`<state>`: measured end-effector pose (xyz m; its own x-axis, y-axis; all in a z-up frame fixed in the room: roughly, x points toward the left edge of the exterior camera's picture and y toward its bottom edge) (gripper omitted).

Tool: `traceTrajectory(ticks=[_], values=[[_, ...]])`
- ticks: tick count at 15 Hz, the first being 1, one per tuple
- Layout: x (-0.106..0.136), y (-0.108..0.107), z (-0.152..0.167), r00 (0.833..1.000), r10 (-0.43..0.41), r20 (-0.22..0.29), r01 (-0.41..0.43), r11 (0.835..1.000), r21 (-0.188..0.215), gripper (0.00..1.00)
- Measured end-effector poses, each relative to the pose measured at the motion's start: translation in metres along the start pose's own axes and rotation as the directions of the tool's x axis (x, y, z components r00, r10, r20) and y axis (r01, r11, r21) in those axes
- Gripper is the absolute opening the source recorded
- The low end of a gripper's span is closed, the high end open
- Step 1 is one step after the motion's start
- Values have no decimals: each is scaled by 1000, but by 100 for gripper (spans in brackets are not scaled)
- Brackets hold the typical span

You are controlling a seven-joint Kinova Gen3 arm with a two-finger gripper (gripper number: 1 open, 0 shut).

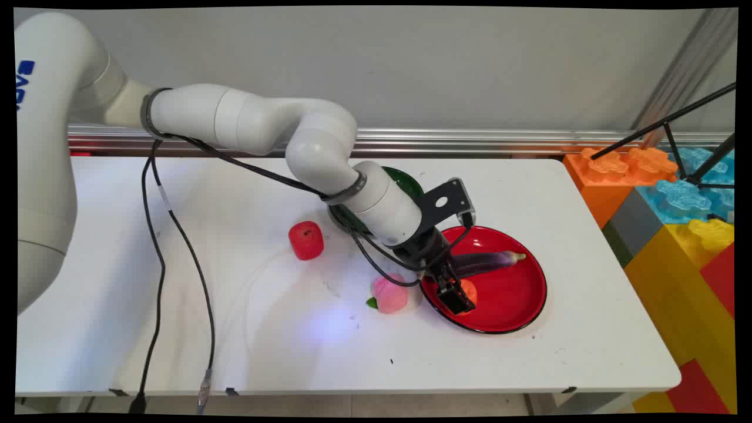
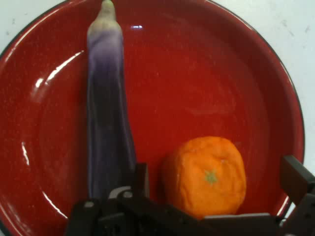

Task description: Pick up the eggplant from the red plate

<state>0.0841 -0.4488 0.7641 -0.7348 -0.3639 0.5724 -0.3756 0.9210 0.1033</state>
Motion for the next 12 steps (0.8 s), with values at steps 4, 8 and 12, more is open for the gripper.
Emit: traceTrajectory(ticks=[4,8,12], values=[[0,2,-1,1000,6,0,-6,1000,-6,100],[4,3,-3,1000,6,-6,-6,1000,-4,100],[13,-2,-7,1000,-22,-16,22,1000,18,100]])
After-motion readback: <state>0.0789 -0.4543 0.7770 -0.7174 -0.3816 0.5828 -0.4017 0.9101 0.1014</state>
